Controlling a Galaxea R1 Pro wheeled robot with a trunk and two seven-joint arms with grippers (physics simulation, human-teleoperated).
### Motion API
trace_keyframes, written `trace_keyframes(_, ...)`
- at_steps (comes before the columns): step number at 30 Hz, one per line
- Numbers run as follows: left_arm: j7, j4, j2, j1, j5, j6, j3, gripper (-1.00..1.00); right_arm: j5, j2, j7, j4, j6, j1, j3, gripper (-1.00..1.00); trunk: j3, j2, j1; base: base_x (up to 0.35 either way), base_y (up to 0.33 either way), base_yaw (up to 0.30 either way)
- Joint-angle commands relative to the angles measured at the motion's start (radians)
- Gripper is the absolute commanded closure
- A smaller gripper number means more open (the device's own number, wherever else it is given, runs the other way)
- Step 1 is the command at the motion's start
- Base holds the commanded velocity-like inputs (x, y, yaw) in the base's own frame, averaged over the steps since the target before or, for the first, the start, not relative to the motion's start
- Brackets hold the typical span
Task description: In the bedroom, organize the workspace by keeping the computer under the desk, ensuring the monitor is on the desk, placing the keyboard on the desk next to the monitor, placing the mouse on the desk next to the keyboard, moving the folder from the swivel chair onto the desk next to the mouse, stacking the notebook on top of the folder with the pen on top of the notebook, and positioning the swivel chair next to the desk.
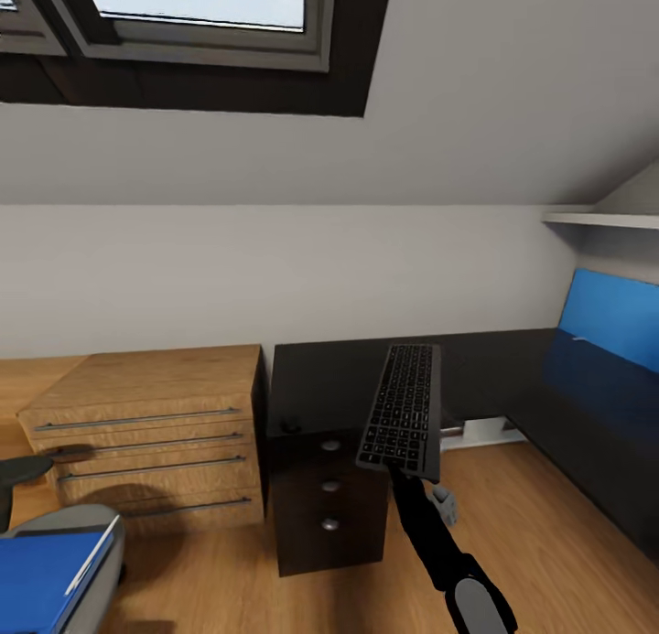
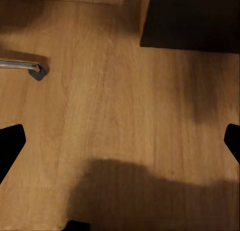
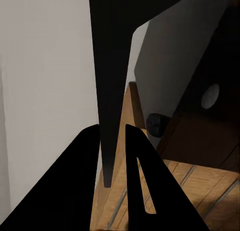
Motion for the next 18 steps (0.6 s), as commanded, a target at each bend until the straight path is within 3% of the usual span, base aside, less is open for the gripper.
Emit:
trace_keyframes(1,0.006,-0.002,0.001,0.0,0.01,-0.004,-0.003,-1.0,-0.01,0.0,0.005,0.0,0.005,0.0,-0.001,1.0,0.002,0.007,-0.004,-0.256,-0.246,0.0)
trace_keyframes(18,0.006,-0.001,0.002,0.0,0.01,-0.004,-0.003,-1.0,-0.011,0.0,0.004,0.002,0.016,0.0,-0.001,1.0,0.056,0.126,-0.07,-0.255,-0.247,0.0)
